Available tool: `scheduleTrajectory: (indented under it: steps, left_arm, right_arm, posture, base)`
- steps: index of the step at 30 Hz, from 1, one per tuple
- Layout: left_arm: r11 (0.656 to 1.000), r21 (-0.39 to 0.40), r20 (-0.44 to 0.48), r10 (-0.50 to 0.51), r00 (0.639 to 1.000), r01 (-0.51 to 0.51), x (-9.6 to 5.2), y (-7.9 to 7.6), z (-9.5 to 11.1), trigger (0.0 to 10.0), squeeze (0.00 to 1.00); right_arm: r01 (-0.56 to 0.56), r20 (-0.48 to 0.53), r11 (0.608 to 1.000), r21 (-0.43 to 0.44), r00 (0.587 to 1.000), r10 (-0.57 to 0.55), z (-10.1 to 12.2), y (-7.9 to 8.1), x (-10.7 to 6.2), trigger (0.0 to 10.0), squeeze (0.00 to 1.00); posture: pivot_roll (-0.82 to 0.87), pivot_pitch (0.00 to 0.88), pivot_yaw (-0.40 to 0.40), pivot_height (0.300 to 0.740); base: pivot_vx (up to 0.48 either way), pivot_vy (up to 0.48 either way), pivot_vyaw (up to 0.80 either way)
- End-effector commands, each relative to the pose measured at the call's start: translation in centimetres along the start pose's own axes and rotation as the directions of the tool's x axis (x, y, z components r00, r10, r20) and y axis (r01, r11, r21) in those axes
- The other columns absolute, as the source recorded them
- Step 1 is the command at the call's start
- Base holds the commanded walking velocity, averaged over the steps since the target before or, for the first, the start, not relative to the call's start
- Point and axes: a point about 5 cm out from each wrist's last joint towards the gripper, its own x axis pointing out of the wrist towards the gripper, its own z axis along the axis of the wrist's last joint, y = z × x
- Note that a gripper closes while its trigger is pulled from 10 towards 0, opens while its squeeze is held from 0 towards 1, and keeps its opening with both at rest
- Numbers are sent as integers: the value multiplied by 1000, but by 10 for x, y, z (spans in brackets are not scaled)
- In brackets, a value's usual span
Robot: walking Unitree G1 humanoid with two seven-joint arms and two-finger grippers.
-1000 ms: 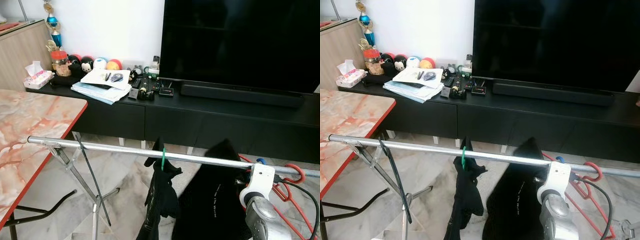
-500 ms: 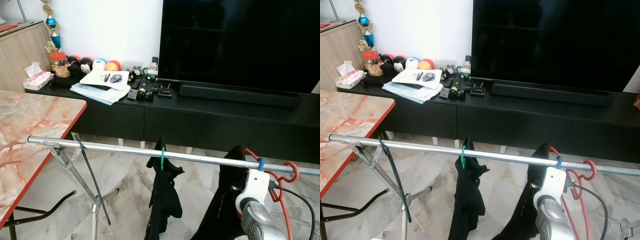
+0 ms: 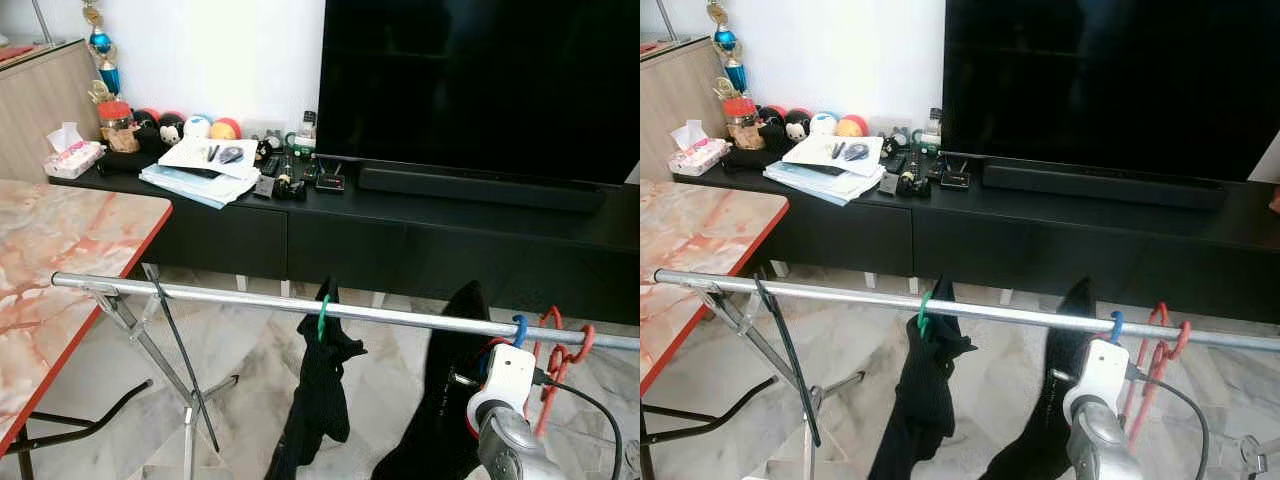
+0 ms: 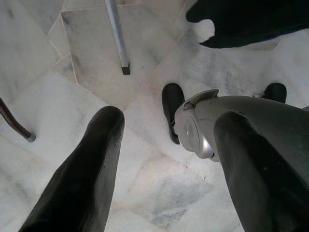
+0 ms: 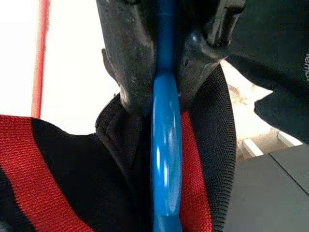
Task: Hang hanger
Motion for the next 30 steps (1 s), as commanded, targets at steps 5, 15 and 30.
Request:
scheduleTrajectory:
  steps: [5,15,30]
  left_arm:
    - [1000,-5,-24,3,1000,-3,-1,1,-6,10000,0]
    - [1000,-2,-26,3,1000,-3,-1,1,-6,10000,0]
    - [1000,3,-29,-7,1000,7,-1,1,-6,10000,0]
  right_arm:
    - [-22,56,1000,-19,998,23,8,5,1,0,0]
    - [-86,202,996,-28,975,90,18,13,-10,0,0]
    - [-151,227,981,-124,958,176,-11,9,-43,0,0]
  posture:
    - [173,0,-36,740]
    - [170,8,-36,740]
    - [158,12,-41,740]
  base:
    - [0,0,0]
    - [0,0,0]
    - [0,0,0]
